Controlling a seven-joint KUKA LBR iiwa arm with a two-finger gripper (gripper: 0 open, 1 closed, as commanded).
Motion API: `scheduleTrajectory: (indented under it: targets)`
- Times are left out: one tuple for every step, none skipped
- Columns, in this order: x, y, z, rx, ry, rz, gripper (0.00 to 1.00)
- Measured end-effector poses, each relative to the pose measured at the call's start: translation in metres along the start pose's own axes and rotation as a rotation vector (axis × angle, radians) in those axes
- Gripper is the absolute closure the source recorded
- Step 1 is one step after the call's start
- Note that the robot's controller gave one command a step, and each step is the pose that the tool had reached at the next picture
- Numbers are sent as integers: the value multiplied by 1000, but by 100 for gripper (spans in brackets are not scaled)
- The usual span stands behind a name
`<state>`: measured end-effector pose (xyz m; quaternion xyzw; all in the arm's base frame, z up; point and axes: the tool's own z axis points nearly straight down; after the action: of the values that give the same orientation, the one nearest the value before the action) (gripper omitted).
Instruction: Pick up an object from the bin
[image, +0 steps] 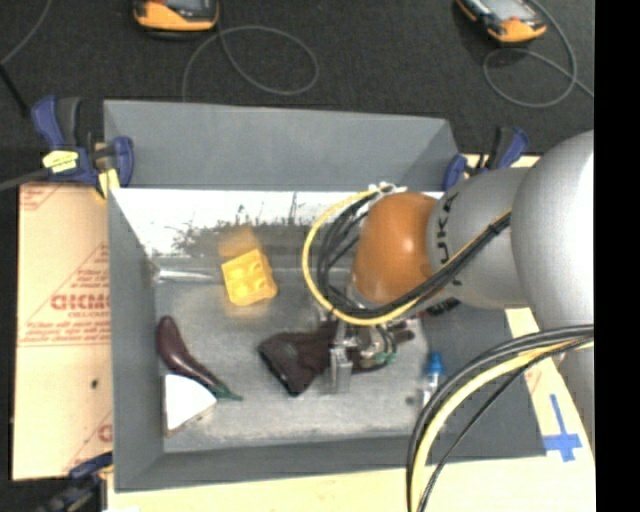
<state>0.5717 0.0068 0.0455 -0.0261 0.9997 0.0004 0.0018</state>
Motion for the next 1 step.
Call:
scheduleTrajectory:
  targets:
    - [-7, -5, -52, 0, -1, 155, 0]
